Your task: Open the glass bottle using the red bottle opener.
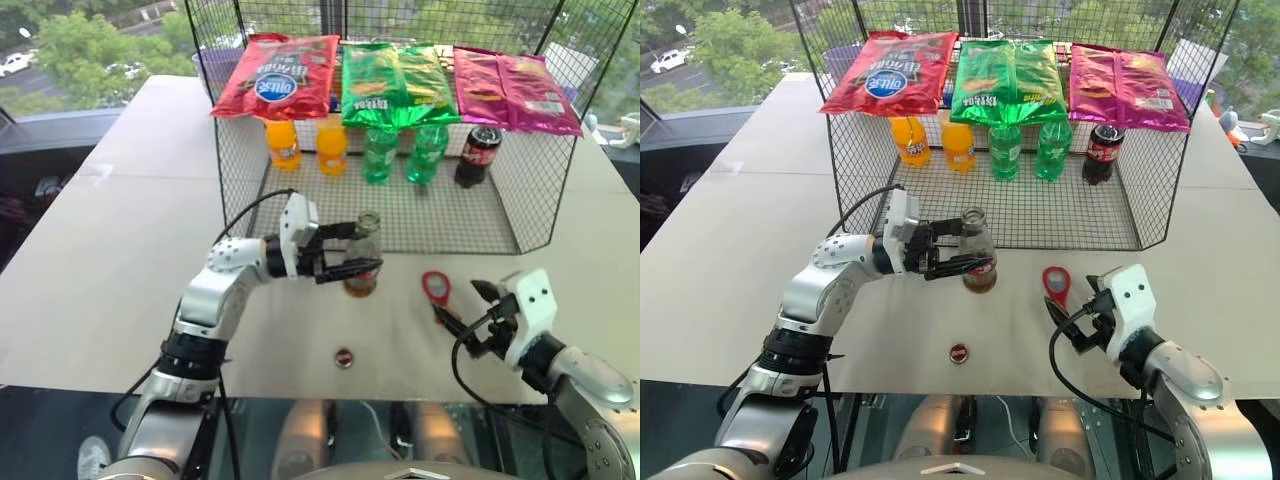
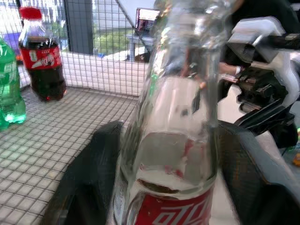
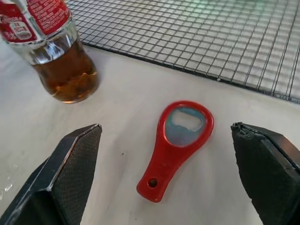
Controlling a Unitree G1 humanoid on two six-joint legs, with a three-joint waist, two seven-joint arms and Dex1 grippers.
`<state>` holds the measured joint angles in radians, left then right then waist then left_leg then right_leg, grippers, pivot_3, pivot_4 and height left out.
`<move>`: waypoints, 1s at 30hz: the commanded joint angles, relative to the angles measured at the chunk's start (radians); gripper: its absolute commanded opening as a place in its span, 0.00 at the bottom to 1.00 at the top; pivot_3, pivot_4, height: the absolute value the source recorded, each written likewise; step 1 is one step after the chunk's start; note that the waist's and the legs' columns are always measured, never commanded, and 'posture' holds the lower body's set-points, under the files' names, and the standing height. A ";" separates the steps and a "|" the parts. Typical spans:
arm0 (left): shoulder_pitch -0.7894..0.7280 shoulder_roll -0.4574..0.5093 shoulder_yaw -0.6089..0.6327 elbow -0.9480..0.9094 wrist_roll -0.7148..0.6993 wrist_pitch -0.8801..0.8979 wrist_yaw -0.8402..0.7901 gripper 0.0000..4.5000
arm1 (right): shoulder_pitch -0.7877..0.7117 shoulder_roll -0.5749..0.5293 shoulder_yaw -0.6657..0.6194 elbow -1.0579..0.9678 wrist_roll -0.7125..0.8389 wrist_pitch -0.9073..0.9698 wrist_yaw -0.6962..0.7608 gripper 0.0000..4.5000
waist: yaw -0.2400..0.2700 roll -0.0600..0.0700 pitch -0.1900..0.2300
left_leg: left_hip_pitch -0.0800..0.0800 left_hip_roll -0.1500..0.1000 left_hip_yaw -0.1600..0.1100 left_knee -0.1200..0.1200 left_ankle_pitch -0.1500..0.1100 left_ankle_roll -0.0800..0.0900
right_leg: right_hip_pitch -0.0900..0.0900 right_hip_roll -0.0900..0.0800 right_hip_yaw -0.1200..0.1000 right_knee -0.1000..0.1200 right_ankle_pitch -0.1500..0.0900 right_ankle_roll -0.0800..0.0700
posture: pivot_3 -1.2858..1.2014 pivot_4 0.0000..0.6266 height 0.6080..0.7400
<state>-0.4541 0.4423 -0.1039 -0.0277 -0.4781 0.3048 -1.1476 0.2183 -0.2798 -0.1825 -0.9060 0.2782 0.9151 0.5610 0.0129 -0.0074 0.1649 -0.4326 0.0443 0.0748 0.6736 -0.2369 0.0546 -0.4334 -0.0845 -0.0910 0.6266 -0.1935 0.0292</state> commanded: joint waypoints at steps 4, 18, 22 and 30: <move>0.020 0.018 0.028 -0.055 -0.028 0.005 -0.005 0.99 | 0.007 -0.073 0.019 -0.026 0.016 -0.162 0.008 1.00 | 0.000 0.000 0.000 | 0.000 0.000 0.000 0.000 0.000 0.000 | 0.000 0.000 0.000 0.000 0.000 0.000 | 0.52 0.24 1.00; 0.272 0.122 0.286 -0.132 -0.109 0.007 0.074 0.99 | 0.261 -0.150 -0.168 -0.040 0.120 -0.593 0.166 1.00 | 0.002 0.000 0.001 | 0.001 0.001 0.001 -0.002 0.000 0.000 | 0.000 -0.001 0.000 -0.001 0.000 0.000 | 0.52 0.24 1.00; 0.367 0.155 0.387 -0.125 -0.098 0.004 0.138 0.99 | 0.410 -0.142 -0.239 -0.024 0.112 -0.685 0.202 1.00 | 0.003 0.000 0.001 | 0.001 0.001 0.000 -0.002 -0.003 -0.005 | -0.001 -0.002 -0.001 -0.001 0.000 0.000 | 0.52 0.24 1.00; 0.500 0.177 0.457 -0.109 -0.081 -0.025 0.171 0.99 | 0.560 -0.111 -0.281 0.088 0.122 -0.848 0.242 1.00 | 0.002 0.001 0.001 | 0.001 0.002 0.000 -0.002 -0.003 -0.006 | -0.002 -0.008 0.000 -0.002 0.000 0.000 | 0.52 0.24 1.00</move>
<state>0.0478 0.6053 0.3168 -0.1170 -0.5536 0.3116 -0.9776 0.7693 -0.3918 -0.4316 -0.8168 0.3816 0.1125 0.7933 0.0145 -0.0065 0.1660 -0.4318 0.0466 0.0751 0.6713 -0.2402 0.0491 -0.4352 -0.0936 -0.0899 0.6248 -0.1937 0.0294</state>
